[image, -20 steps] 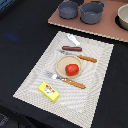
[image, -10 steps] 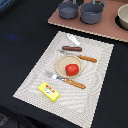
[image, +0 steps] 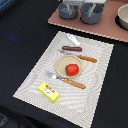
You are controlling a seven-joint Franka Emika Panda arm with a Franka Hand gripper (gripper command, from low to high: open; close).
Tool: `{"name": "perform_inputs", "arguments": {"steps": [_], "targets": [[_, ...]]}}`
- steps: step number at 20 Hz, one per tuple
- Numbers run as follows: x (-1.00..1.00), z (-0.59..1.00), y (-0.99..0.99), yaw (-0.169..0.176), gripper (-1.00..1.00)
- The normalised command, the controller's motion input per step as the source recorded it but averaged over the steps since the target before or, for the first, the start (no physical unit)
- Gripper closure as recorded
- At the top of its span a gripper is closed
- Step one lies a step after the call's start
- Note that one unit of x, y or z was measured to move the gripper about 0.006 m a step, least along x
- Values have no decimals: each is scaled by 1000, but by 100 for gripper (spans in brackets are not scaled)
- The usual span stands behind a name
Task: Interact with the objects in diverse but meaningful ways.
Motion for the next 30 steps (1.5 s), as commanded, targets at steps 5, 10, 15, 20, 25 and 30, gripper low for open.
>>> {"name": "perform_inputs", "arguments": {"steps": [5,10,15,20,25,30], "targets": [[0,-409,-190,110,-100],[0,-480,-69,121,-100],[0,-516,-76,97,-100],[2,-459,-69,72,100],[29,-349,-55,53,100],[14,-185,-72,44,100]]}}
